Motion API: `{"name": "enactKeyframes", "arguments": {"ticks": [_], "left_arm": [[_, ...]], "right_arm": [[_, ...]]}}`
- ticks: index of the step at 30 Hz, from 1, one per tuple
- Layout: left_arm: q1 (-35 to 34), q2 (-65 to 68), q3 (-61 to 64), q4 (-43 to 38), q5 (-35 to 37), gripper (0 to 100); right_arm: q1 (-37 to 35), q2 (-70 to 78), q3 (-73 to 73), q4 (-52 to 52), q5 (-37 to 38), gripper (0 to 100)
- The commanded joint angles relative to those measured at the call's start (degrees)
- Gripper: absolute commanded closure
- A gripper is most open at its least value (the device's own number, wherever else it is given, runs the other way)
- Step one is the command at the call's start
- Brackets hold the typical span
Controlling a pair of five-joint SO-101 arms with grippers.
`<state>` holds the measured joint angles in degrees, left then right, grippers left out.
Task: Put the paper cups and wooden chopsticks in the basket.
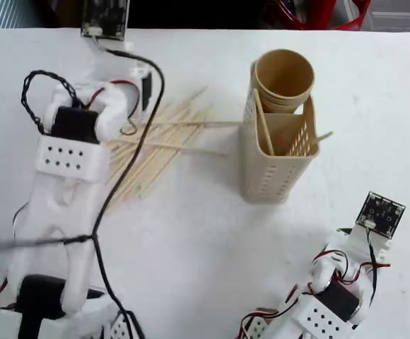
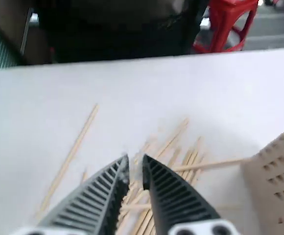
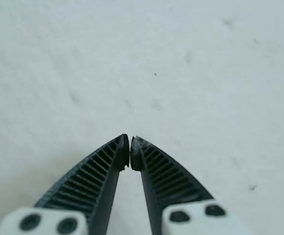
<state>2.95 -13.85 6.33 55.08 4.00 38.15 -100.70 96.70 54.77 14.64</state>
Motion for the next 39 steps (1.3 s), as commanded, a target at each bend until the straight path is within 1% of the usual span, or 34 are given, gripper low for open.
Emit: {"name": "enactKeyframes", "arguments": {"ticks": [1, 4, 6, 9, 12, 14, 15, 17, 20, 22, 27, 32, 35, 39], "left_arm": [[-3.38, 4.7, 12.04, -9.85, -0.79, 91], [-1.63, 10.33, 15.91, -15.82, -7.03, 91], [-0.92, 14.2, 15.3, -16.0, -10.46, 91], [-1.01, 18.86, 12.84, -15.56, -13.54, 91], [-0.75, 21.32, 9.93, -15.47, -21.01, 91], [0.57, 22.46, 7.65, -15.38, -28.04, 91], [1.1, 23.08, 6.42, -15.03, -33.32, 91], [2.24, 24.31, 3.52, -11.78, -41.49, 91], [3.56, 28.26, -0.62, -5.63, -47.65, 91], [4.26, 32.22, -3.52, -3.08, -51.6, 91], [4.53, 39.87, -13.54, 4.57, -55.56, 91], [4.53, 44.7, -22.24, 11.6, -56.0, 91], [4.53, 48.04, -24.88, 13.71, -56.18, 91], [4.79, 52.44, -27.16, 16.0, -58.2, 91]], "right_arm": [[0.4, 0.4, 0.35, -0.57, 0.7, 97.8], [0.4, 0.4, 0.35, -0.57, 0.7, 97.8], [0.4, 0.4, 0.35, -0.57, 0.7, 97.8], [0.4, 0.4, 0.35, -0.57, 0.7, 97.8], [0.4, 0.4, 0.35, -0.57, 0.7, 97.8], [0.4, 0.4, 0.35, -0.57, 0.7, 97.8], [0.4, 0.4, 0.35, -0.57, 0.7, 97.8], [0.4, 0.4, 0.35, -0.57, 0.7, 97.8], [0.4, 0.4, 0.35, -0.57, 0.7, 97.8], [0.4, 0.4, 0.35, -0.57, 0.7, 97.8], [0.4, 0.4, 0.35, -0.57, 0.7, 97.8], [0.4, 0.4, 0.35, -0.57, 0.7, 97.8], [0.4, 0.4, 0.35, -0.57, 0.7, 97.8], [0.4, 0.4, 0.35, -0.57, 0.7, 97.8]]}}
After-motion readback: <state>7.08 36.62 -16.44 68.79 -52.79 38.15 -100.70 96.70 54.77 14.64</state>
